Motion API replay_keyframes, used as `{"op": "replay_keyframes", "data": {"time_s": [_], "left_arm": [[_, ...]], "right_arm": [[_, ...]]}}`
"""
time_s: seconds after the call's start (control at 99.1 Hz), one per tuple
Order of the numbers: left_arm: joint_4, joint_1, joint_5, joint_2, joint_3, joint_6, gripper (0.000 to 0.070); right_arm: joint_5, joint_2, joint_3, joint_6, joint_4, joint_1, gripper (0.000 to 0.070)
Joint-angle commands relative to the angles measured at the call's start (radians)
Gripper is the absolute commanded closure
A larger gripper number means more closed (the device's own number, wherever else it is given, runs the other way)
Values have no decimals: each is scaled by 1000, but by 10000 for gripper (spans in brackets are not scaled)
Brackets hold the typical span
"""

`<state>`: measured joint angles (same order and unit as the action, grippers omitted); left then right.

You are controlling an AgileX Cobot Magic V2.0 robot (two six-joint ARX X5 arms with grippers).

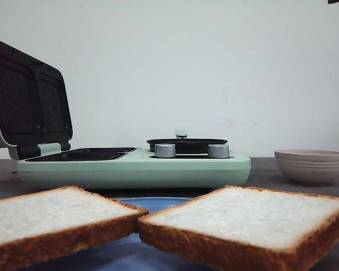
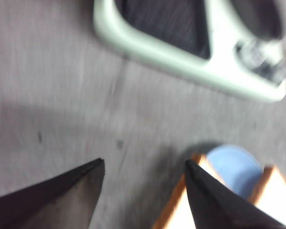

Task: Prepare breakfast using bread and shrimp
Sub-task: 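Raise the left gripper's bread slice toward the sandwich maker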

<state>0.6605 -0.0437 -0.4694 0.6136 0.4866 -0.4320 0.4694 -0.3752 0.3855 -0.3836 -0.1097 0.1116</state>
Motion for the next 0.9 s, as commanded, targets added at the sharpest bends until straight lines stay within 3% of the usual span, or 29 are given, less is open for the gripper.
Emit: {"op": "replay_keyframes", "data": {"time_s": [0.0,0.071,0.081,0.252,0.616,0.888], "left_arm": [[-5,-9,-39,25,10,-8,385],[-5,-20,-104,56,12,-18,385],[-3,-39,-146,89,12,-33,385],[4,-74,-139,138,12,-69,345],[-7,-114,-80,290,12,-69,345],[-13,-116,-111,384,12,24,346]], "right_arm": [[4,-1,13,-21,-9,6,310],[4,0,13,-21,-23,10,310],[5,0,13,-21,-27,14,310],[5,0,13,-22,-26,18,310],[2,-1,13,-21,-26,26,310],[2,0,13,-21,-26,26,310]]}}
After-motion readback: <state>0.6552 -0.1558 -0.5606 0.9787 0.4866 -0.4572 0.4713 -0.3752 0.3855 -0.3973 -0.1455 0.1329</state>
